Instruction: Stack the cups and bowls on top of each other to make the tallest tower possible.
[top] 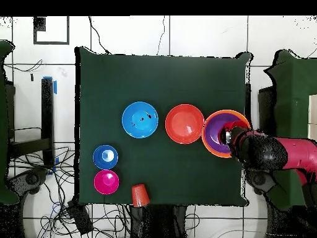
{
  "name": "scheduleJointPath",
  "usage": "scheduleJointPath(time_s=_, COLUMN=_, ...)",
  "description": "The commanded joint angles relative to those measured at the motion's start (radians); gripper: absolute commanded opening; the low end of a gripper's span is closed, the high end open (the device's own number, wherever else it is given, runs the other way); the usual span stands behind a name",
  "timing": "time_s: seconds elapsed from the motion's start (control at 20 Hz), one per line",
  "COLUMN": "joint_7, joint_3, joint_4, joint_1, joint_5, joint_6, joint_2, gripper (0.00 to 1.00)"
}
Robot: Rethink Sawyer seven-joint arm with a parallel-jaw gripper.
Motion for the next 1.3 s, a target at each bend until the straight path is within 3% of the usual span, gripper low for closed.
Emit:
scheduleJointPath(time_s=0.05, joint_7=-0.365, joint_3=0.033, joint_4=-0.065, joint_1=0.030, joint_5=-0.023, joint_6=0.114, joint_2=-0.026, gripper=0.00)
scheduleJointPath(time_s=0.95, joint_7=-0.304, joint_3=0.026, joint_4=-0.055, joint_1=0.040, joint_5=-0.086, joint_6=0.028, joint_2=-0.024, gripper=0.00)
scheduleJointPath(time_s=1.3, joint_7=-0.232, joint_3=-0.006, joint_4=-0.008, joint_1=0.037, joint_5=-0.123, joint_6=-0.045, joint_2=0.038, gripper=0.00)
